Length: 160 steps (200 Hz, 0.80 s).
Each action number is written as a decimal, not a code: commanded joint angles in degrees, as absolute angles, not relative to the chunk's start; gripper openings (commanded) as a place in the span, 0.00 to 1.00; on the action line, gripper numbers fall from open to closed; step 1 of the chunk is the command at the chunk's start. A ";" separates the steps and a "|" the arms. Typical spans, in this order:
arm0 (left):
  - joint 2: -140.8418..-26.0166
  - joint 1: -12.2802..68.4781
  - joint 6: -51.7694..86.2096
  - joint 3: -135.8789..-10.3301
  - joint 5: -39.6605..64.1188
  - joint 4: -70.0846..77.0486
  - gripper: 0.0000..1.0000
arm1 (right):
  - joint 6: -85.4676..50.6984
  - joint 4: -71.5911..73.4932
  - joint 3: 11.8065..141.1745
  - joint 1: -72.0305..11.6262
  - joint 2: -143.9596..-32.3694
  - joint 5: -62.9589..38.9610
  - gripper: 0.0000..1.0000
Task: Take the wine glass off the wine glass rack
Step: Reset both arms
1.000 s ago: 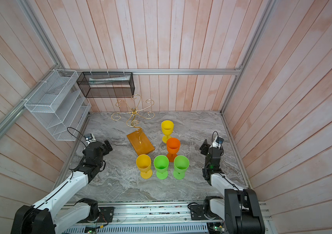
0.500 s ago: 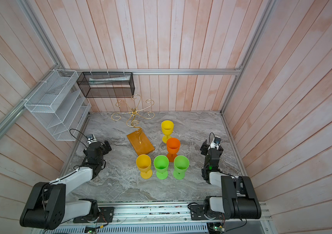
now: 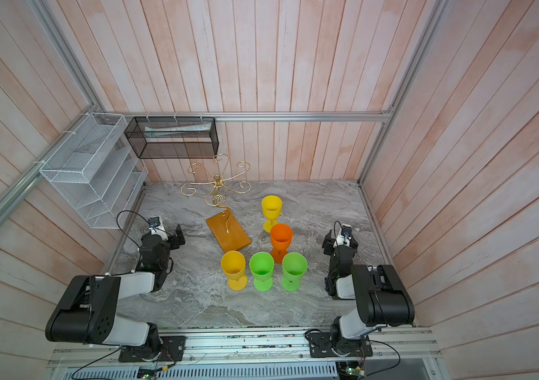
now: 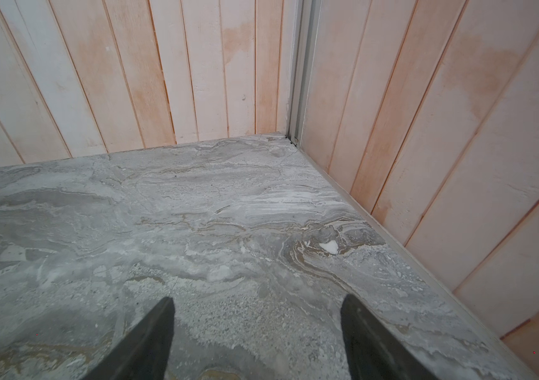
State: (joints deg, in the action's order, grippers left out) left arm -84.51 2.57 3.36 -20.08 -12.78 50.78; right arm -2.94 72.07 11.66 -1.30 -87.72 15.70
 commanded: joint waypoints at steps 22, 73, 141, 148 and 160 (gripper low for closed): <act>-88.02 -0.53 2.77 -16.64 -5.80 62.69 1.00 | -2.82 71.04 12.75 -0.26 -86.93 12.74 0.77; -88.05 -0.53 2.78 -16.77 -5.72 62.44 1.00 | -2.02 71.24 12.64 -0.24 -86.90 10.76 0.94; -87.84 -0.53 2.80 -16.53 -5.72 62.50 1.00 | -3.41 69.18 13.62 1.19 -86.86 9.21 0.98; -87.88 -0.53 2.68 -16.52 -5.77 62.57 1.00 | -3.27 69.16 13.62 1.14 -86.84 9.25 0.98; -87.78 -0.54 2.71 -16.47 -5.73 62.68 1.00 | -3.19 69.30 13.54 1.14 -86.79 9.28 0.98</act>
